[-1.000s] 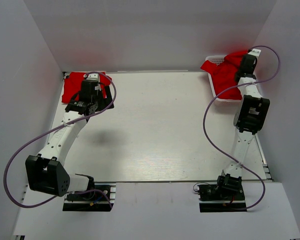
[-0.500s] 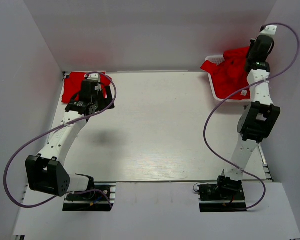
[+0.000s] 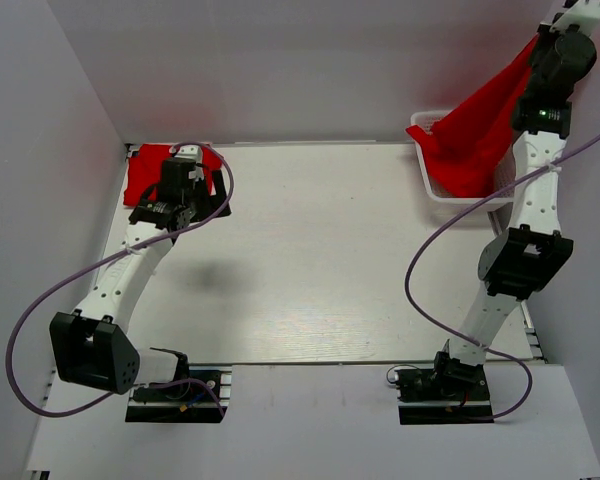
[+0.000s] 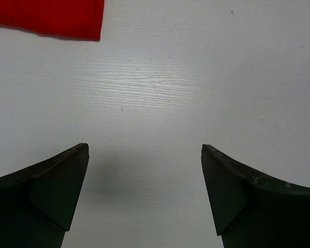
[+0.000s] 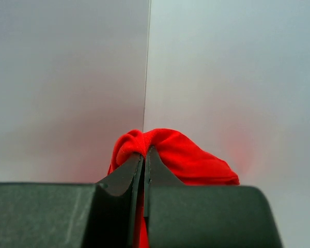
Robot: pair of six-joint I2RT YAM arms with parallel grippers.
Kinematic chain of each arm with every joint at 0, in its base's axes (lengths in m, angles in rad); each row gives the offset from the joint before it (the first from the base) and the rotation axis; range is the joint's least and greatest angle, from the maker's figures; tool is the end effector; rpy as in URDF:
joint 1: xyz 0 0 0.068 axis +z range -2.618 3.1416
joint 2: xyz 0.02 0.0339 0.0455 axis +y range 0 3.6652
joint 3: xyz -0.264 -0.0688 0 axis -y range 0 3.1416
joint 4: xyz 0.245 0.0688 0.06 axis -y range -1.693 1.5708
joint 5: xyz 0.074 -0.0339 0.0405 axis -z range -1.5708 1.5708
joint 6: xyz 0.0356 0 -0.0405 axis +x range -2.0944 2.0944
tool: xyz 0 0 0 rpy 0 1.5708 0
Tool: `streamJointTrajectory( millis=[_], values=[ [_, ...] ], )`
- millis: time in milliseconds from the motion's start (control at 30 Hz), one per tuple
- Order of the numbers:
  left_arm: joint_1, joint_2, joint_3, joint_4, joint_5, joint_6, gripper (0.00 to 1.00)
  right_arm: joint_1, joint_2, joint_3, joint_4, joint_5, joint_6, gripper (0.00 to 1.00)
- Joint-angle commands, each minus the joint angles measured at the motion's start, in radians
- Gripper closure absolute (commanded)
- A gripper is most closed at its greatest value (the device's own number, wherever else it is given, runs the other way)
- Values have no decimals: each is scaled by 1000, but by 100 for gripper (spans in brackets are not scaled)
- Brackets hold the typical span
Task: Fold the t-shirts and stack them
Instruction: Grab crumpled tshirt from bin with the right arm, then move the tshirt to the center of the board
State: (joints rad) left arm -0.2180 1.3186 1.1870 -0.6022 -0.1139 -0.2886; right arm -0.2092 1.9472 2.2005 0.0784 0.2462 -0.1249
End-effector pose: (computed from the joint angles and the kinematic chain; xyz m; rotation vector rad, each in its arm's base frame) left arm 0.2802 -0.0579 0.3232 -0.1395 2.2980 -0.1295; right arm 0.4304 -0.1002 0.5138 0.2678 1.2328 -0.4414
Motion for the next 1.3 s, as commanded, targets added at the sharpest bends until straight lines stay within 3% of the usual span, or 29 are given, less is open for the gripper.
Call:
streamJointTrajectory(
  millis=[0,133,333,433,600,867,1000,1067,1267],
  values=[
    [-1,-42,34,2,26,6,0,1,-129,100,201,-45,21,100],
    [-1,-52,34,12,45,6,0,7,-183,32,348,-237,105,100],
    [-1,-71,34,12,63,6,0,19,-165,103,443,-429,385,100],
    [-1,-82,34,12,63,16,0,33,-143,143,514,-511,604,100],
    [-1,-101,25,21,63,16,0,100,-128,179,606,-659,780,100],
    [-1,-130,25,30,74,16,0,298,-154,88,486,-890,771,100],
    [-1,-140,25,30,65,16,0,412,-142,73,293,-1050,670,100],
    [-1,-159,25,30,34,16,0,480,-157,1,179,-1087,552,100],
    [-1,-190,25,21,-36,16,0,570,-264,-341,107,-1038,335,100]
  ],
)
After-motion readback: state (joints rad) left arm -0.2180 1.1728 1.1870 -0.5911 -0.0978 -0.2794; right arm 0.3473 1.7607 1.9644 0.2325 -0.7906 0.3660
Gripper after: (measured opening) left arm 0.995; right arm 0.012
